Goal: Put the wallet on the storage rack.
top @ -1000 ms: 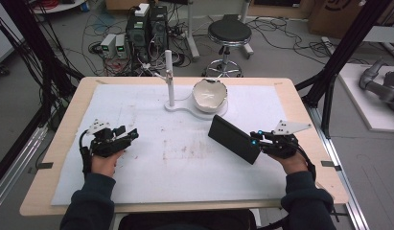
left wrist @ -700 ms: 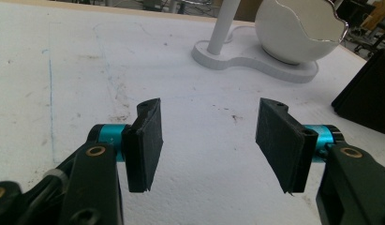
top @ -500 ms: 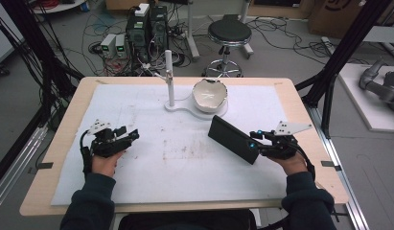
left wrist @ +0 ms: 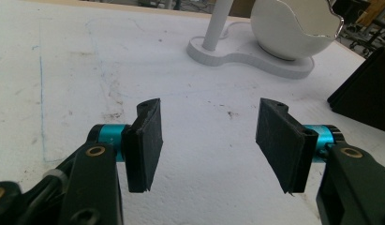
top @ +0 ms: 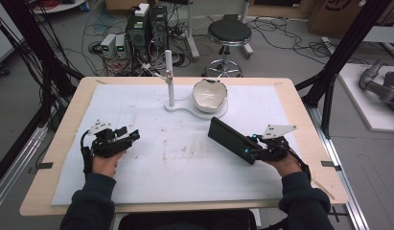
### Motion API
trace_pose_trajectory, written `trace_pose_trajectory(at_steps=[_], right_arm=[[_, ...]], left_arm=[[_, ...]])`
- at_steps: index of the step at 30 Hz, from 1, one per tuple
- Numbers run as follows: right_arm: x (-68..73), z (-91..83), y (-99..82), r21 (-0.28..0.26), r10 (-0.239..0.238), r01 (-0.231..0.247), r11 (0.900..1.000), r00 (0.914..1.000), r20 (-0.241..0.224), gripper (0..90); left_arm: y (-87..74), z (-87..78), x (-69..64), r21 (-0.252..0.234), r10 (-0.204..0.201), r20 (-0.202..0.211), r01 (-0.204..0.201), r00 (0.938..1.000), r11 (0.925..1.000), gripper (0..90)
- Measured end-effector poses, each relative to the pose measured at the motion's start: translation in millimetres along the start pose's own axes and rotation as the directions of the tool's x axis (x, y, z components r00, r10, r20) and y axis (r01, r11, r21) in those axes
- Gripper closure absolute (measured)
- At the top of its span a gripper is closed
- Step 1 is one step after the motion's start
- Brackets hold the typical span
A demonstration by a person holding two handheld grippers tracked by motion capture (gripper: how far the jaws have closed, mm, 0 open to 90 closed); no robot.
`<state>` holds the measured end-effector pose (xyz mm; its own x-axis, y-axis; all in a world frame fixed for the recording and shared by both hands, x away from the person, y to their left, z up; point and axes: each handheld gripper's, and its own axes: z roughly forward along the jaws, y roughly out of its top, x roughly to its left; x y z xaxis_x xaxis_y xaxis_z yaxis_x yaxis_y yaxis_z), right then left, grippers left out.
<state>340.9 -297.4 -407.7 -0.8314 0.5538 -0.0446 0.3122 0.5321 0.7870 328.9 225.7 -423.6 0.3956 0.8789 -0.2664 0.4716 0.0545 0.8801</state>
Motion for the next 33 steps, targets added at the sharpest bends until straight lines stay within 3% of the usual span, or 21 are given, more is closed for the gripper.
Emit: trace_pose_trajectory(at_steps=[11, 19, 20, 23, 25, 29, 31, 32, 33], right_arm=[[-2.7, -2.1, -1.6, -0.046, 0.053, -0.053, 0.9976, 0.9985, 0.011, 38.8], [-3.5, -4.4, -16.1, -0.086, 0.107, -0.102, 0.9910, 0.9927, 0.055, 21.6], [-1.6, -3.8, -19.2, -0.071, 0.125, -0.121, 0.9901, 0.9899, 0.066, 21.1], [0.8, -3.0, -21.4, -0.085, 0.146, -0.140, 0.9865, 0.9868, 0.070, 21.0], [2.4, -2.3, -25.8, -0.103, 0.132, -0.127, 0.9865, 0.9905, 0.038, 21.0], [3.1, 1.2, -27.6, -0.107, 0.174, -0.170, 0.9797, 0.9845, 0.027, 22.7], [3.4, 4.4, -28.1, -0.092, 0.184, -0.183, 0.9788, 0.9829, 0.005, 33.0], [3.3, 9.0, -30.1, -0.049, 0.203, -0.204, 0.9778, 0.9790, -0.013, 39.1], [3.3, 9.0, -30.1, -0.049, 0.203, -0.204, 0.9778, 0.9790, -0.013, 39.1]], left_arm=[[0.0, -0.7, 0.2, 0.000, 0.002, -0.002, -0.002, 1.0000, 1.0000, 41.0], [0.0, -0.9, 0.8, 0.000, -0.004, 0.000, 0.004, 1.0000, 1.0000, 41.0], [-0.1, -0.8, 1.0, -0.001, -0.004, 0.002, 0.004, 1.0000, 1.0000, 41.0], [-0.4, 0.0, 1.0, 0.000, -0.006, -0.002, 0.006, 1.0000, 1.0000, 41.0], [-0.3, 0.4, 0.5, 0.001, -0.004, 0.002, 0.004, 1.0000, 1.0000, 41.0], [-0.5, 1.6, -0.7, 0.003, -0.003, 0.004, 0.003, 1.0000, 1.0000, 41.0], [-0.9, 2.3, -0.6, 0.005, -0.002, 0.005, 0.002, 1.0000, 1.0000, 41.1], [-1.2, 2.5, -0.8, 0.007, -0.003, 0.005, 0.003, 1.0000, 1.0000, 41.0], [-1.2, 2.5, -0.8, 0.007, -0.003, 0.005, 0.003, 1.0000, 1.0000, 41.0]])
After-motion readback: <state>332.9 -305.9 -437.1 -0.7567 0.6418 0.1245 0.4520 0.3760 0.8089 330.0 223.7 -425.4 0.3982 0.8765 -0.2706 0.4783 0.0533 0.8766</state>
